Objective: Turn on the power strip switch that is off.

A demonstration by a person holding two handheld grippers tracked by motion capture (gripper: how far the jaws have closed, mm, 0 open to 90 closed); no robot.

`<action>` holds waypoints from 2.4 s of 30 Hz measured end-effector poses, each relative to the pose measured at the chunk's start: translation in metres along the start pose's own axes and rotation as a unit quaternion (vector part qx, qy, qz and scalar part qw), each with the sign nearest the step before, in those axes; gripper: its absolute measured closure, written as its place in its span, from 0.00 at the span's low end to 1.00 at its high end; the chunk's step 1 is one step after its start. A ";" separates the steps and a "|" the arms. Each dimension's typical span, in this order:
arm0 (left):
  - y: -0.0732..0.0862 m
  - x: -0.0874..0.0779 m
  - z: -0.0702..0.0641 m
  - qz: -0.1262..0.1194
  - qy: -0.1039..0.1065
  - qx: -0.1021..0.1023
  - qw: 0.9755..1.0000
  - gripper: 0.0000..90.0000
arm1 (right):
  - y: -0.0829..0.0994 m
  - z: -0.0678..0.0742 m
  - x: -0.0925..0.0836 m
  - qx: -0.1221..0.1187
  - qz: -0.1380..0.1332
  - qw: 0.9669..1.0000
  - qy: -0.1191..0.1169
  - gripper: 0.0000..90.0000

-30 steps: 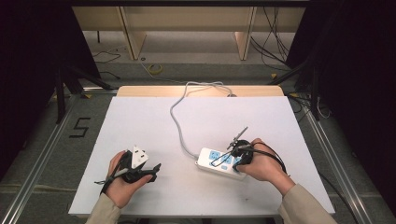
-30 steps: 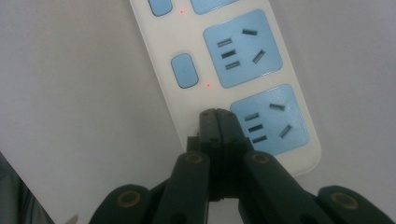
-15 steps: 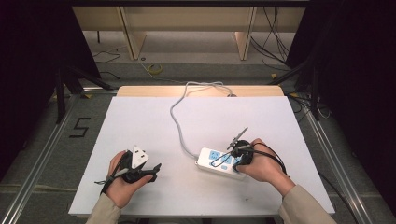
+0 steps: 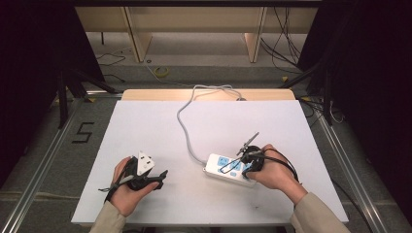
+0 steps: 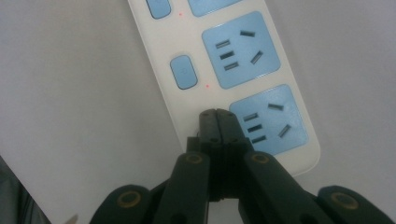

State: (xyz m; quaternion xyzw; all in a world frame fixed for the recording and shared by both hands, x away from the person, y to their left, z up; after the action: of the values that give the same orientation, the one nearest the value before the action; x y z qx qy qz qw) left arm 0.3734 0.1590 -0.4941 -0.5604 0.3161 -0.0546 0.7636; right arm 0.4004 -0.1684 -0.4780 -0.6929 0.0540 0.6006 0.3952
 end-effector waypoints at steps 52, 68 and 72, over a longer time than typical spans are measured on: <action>0.001 0.001 -0.001 0.003 0.001 -0.002 1.000 0.28 | 0.004 -0.007 -0.016 0.003 -0.058 0.998 0.007 1.00; 0.001 0.001 -0.001 0.004 0.001 -0.001 1.000 0.28 | 0.011 -0.013 -0.025 0.014 -0.097 0.995 0.010 0.99; 0.001 0.001 -0.001 0.004 0.001 -0.001 1.000 0.28 | 0.014 -0.015 -0.028 0.018 -0.107 0.994 0.013 0.97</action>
State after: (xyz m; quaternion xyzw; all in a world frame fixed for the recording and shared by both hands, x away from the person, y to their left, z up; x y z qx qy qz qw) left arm 0.3732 0.1583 -0.4956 -0.5596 0.3194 -0.0517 0.7630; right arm 0.3973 -0.1986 -0.4612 -0.6951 -0.0048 0.5446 0.4693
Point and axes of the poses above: each handheld gripper's, and its own axes: x roughly forward along the jaws, y roughly out of its underside, z roughly to its left, the point moved 5 cm from there along x, roughly forward along the jaws, and after that the axes turned 13 degrees about -z, right-handed, at the moved point
